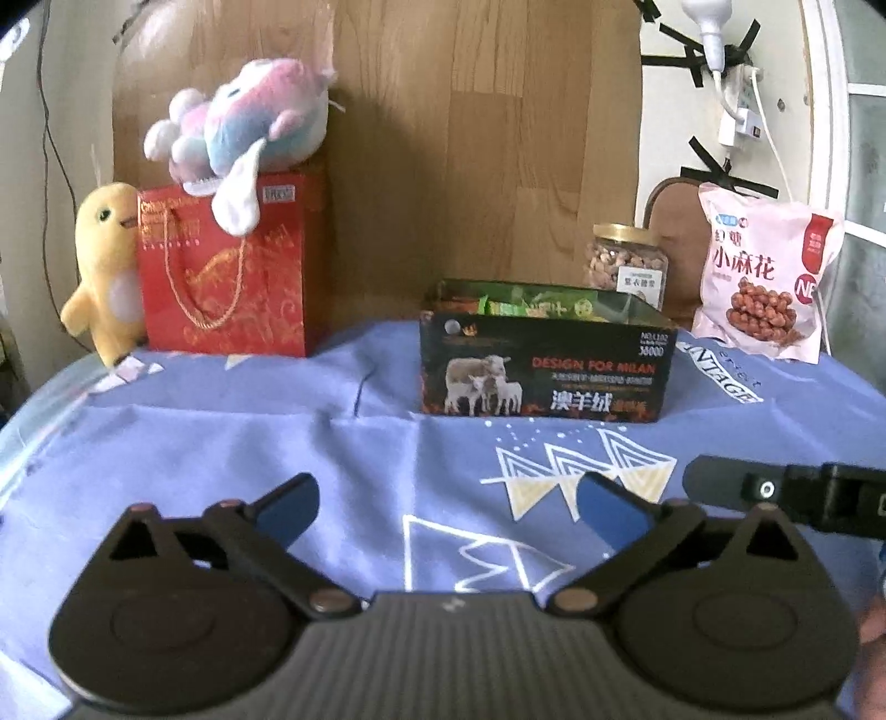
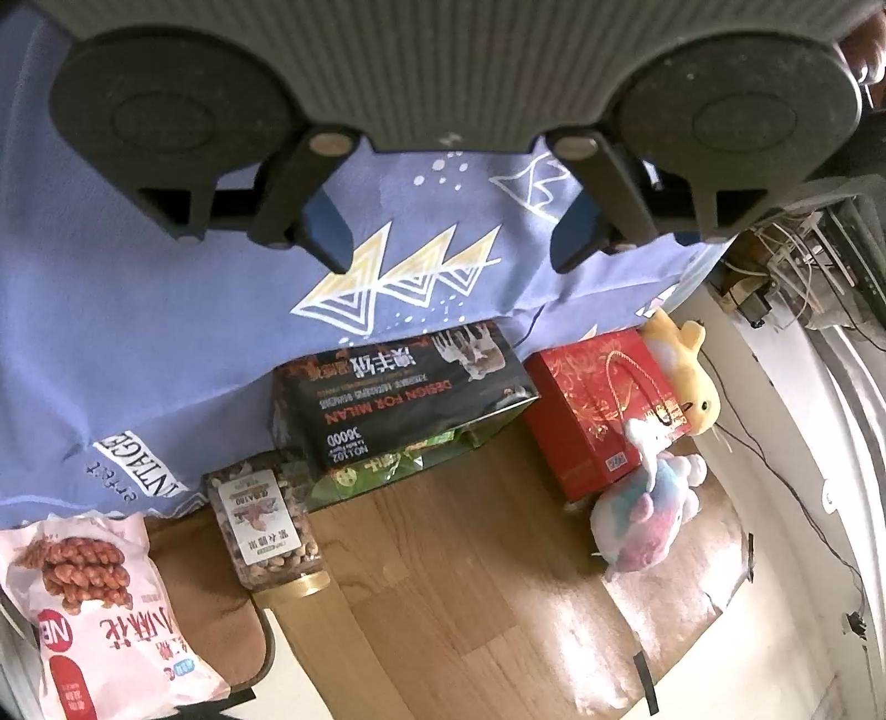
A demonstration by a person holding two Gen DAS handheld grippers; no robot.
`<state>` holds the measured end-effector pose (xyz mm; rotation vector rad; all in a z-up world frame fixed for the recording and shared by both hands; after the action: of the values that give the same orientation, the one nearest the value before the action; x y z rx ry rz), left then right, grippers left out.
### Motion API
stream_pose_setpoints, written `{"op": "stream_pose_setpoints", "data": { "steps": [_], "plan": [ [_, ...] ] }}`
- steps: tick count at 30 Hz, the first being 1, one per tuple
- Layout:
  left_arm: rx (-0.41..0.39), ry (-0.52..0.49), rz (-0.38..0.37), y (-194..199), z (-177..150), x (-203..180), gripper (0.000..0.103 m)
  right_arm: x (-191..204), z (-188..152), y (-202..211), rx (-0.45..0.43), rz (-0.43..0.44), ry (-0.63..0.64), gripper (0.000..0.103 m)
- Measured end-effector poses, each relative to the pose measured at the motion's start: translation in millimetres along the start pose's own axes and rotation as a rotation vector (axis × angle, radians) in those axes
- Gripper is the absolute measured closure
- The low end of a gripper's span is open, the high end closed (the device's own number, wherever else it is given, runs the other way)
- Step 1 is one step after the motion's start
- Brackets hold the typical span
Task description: Organize snacks
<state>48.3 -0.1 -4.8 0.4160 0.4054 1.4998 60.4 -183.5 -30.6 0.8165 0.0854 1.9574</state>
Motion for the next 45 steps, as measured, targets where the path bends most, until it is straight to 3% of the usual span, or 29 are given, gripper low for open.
{"op": "stream_pose_setpoints", "data": {
  "steps": [14,30,45],
  "plan": [
    [0.006,-0.033,-0.017,-1,1,-10,0.000,-3,0,3,-0.010,-0.003,-0.014,0.019],
    [-0.050,-0.056,0.069,5,9,-7,0.000,-8,-1,7,-0.023,-0.014,-0.036,0.019],
    [-0.021,-0.010,0.027,11,13,-2,0.000,8,3,21,-0.058,-0.009,0.006,0.017]
  ]
}}
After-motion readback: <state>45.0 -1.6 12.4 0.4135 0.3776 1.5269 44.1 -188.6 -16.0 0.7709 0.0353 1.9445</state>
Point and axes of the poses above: each gripper's, at about its wrist camera, not at the fingertips, and y roughly against the way its jaws point, x to its left, z to its top, the point moved 8 cm from there along -y, roughly the way its jaws point, and after that the axes turned 3 degrees about z, right-handed, at the moved point
